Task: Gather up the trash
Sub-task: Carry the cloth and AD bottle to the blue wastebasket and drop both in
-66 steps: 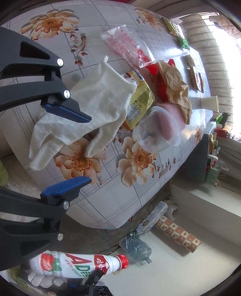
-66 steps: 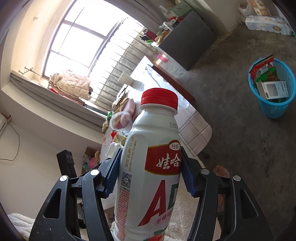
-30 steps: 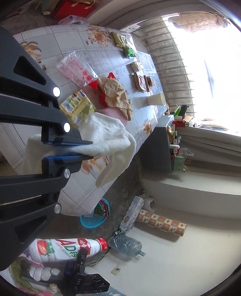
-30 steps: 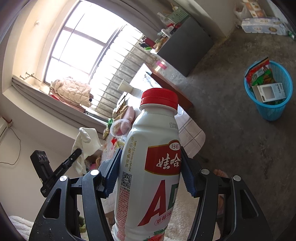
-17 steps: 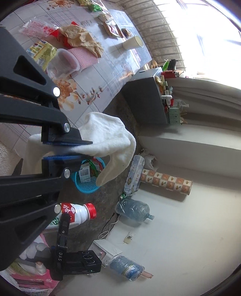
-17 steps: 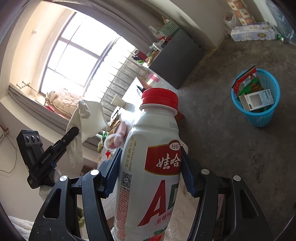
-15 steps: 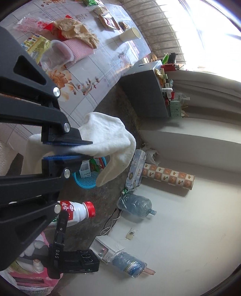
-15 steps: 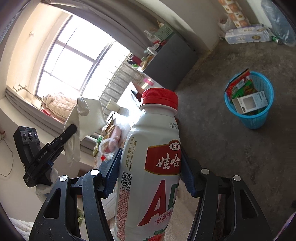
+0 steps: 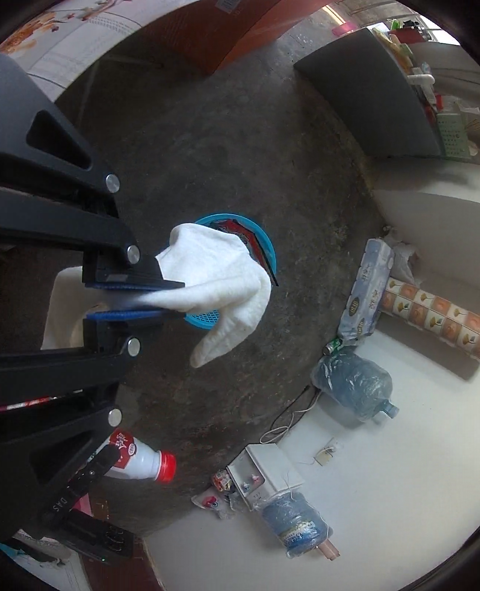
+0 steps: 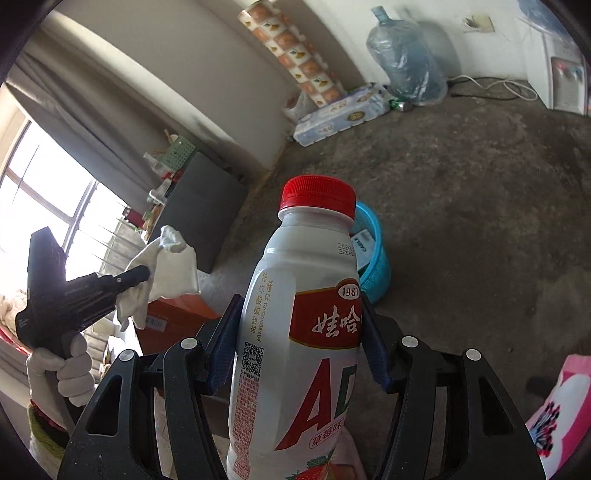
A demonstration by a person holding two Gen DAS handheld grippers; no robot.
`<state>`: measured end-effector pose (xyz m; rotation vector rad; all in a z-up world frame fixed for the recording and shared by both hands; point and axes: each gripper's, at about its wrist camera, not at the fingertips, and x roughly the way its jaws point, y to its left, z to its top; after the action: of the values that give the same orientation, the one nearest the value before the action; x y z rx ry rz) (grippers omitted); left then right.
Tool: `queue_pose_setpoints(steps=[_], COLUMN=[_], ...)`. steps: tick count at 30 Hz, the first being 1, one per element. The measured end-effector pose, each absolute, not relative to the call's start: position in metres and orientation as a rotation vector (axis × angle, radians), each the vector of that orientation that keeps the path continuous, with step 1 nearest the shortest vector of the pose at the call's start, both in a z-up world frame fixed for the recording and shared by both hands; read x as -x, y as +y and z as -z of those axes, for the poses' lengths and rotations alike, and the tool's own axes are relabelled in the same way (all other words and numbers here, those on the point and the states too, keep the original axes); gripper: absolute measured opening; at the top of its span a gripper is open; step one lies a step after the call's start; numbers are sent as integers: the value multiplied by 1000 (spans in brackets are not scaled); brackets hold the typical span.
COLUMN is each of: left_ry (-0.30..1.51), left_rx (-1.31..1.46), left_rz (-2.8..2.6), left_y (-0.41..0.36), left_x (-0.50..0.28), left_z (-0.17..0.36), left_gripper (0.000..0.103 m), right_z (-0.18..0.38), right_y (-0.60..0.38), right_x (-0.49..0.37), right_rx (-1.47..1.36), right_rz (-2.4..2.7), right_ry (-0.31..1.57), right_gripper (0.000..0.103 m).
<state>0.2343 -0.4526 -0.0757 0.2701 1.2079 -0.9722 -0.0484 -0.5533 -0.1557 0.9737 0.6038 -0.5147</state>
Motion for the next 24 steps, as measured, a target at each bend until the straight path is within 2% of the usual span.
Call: queue_pose_setpoints(steps=[6,8,9,10,12,17,24], left_ry=[1295,1299,1312,1331,1353,1373,1249], left_rx=[-363,-363,-366,-366,-350,-283,-265], left_rz=[967,971,971,961,928,934,947], left_y=[-536,-556,-565,-571,-578,-568,-515], left_x=[-249,-251,-252,-255,-262,-273,-291], left_z=[145,166,177,186,200,194,122], left_gripper=[10,15,25,41,49,49,49], right_z=[188,195,199,201,205,217,220], right_y=[-572,-576,-577,-579,-582,-597,-628], right_x=[35,32,31,31,28,12,-60], right_rx=[-1054,-1067,-1074,-1079,-1089,-1118,-961], right_rz=[563,572,576,579,586,584,660], right_ry=[646,661,667,669,675,667,626], right_gripper=[56,56,56,56,56,56,56])
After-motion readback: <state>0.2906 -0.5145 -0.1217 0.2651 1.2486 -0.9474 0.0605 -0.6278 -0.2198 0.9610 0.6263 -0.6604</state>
